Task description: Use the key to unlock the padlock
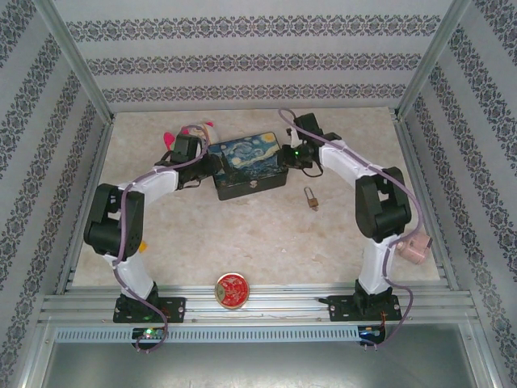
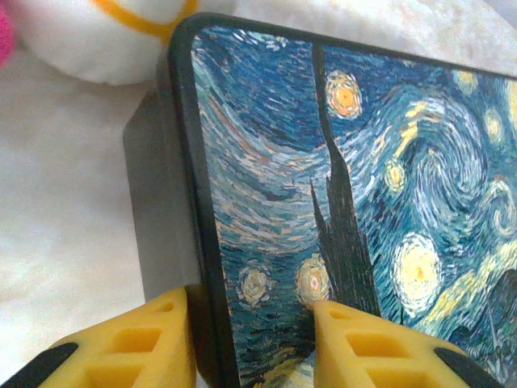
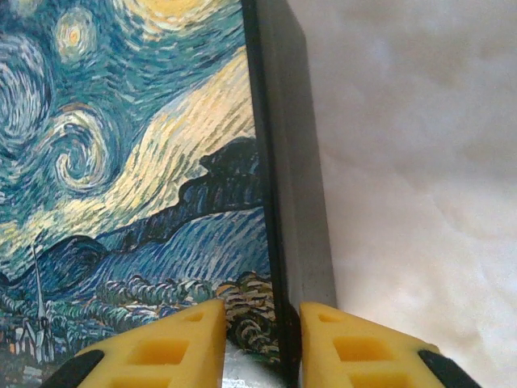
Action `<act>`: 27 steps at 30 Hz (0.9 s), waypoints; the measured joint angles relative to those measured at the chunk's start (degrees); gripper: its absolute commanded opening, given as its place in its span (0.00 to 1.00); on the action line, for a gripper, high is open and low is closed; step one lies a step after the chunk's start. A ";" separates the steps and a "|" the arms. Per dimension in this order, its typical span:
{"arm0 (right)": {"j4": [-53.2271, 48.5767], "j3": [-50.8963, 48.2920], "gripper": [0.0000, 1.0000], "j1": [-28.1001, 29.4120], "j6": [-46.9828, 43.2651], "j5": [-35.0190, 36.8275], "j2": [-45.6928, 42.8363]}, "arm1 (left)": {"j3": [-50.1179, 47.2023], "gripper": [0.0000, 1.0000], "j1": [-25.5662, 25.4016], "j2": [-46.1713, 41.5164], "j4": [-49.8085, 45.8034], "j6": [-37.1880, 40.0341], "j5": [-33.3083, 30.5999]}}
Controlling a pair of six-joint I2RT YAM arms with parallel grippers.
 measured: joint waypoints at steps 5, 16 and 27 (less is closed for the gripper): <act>0.33 -5.57 0.28 0.00 2.21 1.81 -4.46 | 1.90 0.36 -0.44 2.08 1.01 0.24 2.34; 1.66 -12.41 0.38 0.13 5.81 3.58 -10.10 | 2.29 0.54 -2.34 2.71 1.73 0.72 2.80; 0.57 -15.37 0.49 0.66 5.99 6.38 -20.15 | 1.70 0.99 -2.34 -5.46 -2.54 3.39 -0.61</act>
